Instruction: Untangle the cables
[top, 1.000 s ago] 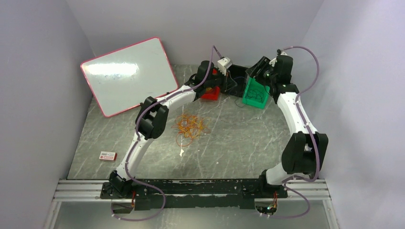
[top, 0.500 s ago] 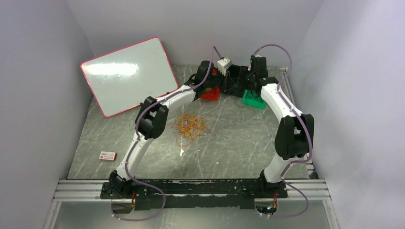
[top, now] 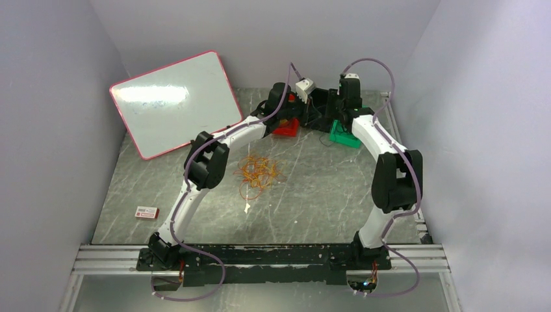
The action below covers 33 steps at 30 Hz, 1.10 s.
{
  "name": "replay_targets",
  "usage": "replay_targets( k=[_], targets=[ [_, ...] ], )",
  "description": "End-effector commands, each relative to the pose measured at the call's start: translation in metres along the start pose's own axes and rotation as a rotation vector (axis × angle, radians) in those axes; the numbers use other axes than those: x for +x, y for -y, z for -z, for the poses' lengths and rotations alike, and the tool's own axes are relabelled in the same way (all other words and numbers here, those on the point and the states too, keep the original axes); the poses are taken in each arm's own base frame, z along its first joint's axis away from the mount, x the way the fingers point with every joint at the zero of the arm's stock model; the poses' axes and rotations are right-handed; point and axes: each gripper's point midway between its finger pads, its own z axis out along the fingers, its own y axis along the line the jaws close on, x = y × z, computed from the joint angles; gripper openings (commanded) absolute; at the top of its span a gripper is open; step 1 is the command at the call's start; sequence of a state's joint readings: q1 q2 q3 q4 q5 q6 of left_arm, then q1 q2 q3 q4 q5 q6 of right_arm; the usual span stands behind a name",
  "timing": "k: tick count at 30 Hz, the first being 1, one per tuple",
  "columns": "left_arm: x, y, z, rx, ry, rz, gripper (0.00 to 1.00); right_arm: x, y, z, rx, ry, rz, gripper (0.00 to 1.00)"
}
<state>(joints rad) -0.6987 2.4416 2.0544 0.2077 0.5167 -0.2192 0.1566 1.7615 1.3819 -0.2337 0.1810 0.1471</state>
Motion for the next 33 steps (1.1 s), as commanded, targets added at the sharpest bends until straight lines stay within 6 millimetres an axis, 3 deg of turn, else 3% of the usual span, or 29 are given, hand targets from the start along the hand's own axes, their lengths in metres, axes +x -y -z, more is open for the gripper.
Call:
replay_targets(
  k=[1, 5, 8, 9, 14, 15, 19, 21, 24, 27, 33],
  targets=[
    [-0.022, 0.010, 0.004, 0.027, 0.037, -0.031, 0.07, -0.009, -0.008, -0.018, -0.038, 0.039, 0.039, 0.51],
    [-0.023, 0.012, 0.004, 0.034, 0.037, -0.029, 0.07, -0.015, -0.004, -0.018, -0.003, 0.052, 0.021, 0.24],
    [-0.022, 0.012, 0.005, 0.034, 0.032, -0.031, 0.08, -0.029, 0.003, -0.003, 0.025, 0.102, -0.016, 0.00],
    [-0.020, 0.012, 0.004, 0.034, 0.027, -0.031, 0.11, -0.035, 0.006, 0.005, 0.035, 0.121, -0.032, 0.00],
    [-0.021, 0.013, 0.010, 0.026, 0.021, -0.030, 0.43, -0.069, 0.023, 0.051, -0.011, 0.211, -0.136, 0.00],
    [-0.023, 0.014, 0.012, 0.024, 0.023, -0.029, 0.55, -0.073, 0.021, 0.058, -0.047, 0.219, -0.150, 0.00],
    [-0.030, 0.021, 0.021, 0.032, 0.036, -0.020, 0.75, -0.079, 0.018, 0.075, -0.099, 0.228, -0.157, 0.00],
    [-0.037, 0.023, 0.028, 0.028, 0.045, -0.022, 0.78, -0.083, 0.024, 0.079, -0.071, 0.237, -0.166, 0.00],
    [-0.047, 0.022, 0.045, -0.005, 0.057, -0.022, 0.82, -0.086, 0.047, 0.080, 0.055, 0.237, -0.202, 0.00],
    [-0.056, 0.019, 0.074, -0.066, 0.067, -0.019, 0.85, -0.086, 0.072, 0.078, 0.160, 0.239, -0.248, 0.00],
    [-0.061, 0.007, 0.133, -0.230, 0.050, -0.060, 0.88, -0.081, 0.101, 0.064, 0.250, 0.215, -0.312, 0.00]
  ],
)
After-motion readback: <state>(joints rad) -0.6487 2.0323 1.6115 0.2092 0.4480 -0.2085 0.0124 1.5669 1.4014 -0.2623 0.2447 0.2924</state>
